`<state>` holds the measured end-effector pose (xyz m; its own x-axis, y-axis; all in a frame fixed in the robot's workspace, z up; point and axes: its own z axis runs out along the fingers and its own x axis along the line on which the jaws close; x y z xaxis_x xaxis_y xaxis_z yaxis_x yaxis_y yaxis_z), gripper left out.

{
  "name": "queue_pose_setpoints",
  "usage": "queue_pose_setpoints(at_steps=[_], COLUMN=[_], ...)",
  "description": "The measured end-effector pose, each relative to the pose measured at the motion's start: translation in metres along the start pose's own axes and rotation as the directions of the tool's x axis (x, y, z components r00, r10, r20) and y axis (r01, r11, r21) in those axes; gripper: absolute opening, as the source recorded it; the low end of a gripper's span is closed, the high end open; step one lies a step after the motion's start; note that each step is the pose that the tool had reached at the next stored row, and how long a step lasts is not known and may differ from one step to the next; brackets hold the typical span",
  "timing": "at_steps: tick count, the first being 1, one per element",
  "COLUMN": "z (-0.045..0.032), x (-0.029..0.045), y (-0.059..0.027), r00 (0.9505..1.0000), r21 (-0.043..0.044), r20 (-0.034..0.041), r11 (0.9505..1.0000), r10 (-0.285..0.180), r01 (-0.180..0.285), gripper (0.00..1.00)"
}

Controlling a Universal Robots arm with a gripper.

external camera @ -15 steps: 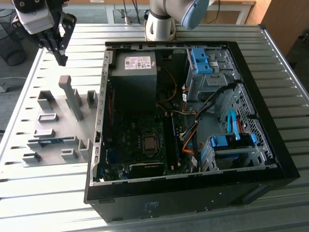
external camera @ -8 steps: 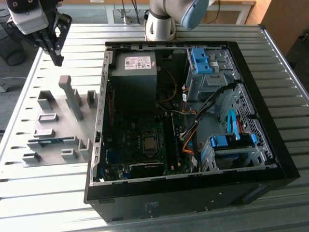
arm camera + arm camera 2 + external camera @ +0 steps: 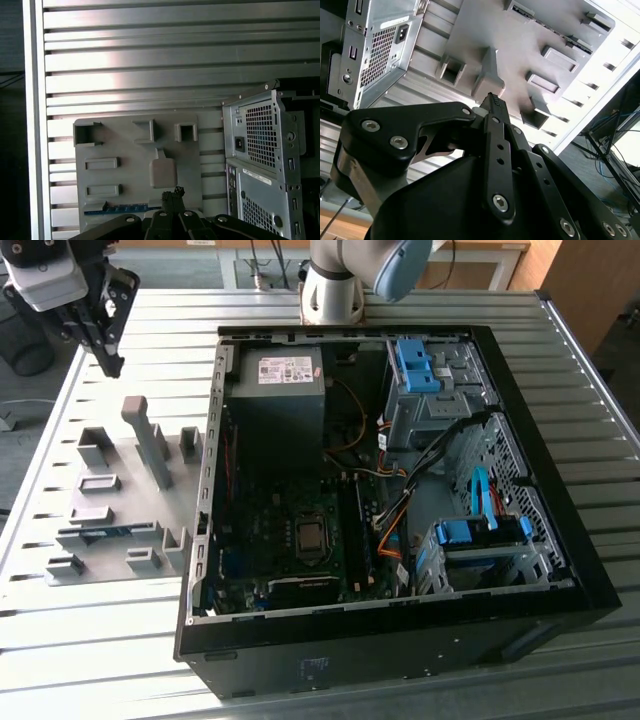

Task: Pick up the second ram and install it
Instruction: 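Reach for the second ram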

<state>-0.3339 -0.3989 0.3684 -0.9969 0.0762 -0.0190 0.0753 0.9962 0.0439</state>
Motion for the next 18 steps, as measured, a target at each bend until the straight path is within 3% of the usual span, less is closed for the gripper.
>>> queue_pose_setpoints(at_steps=[11,18], z=[0.0000,0.0000], x=[0.0127,0.0143], y=[-0.0010,-0.0011], r00=[1.0000,1.0000], r21=[-0.0001,-0.0002], r20=[0.0000,0.0000], r11=[1.0000,1.0000], r10=[0.000,0.000], r01=[0.000,0.000], gripper=[0.11,0.11])
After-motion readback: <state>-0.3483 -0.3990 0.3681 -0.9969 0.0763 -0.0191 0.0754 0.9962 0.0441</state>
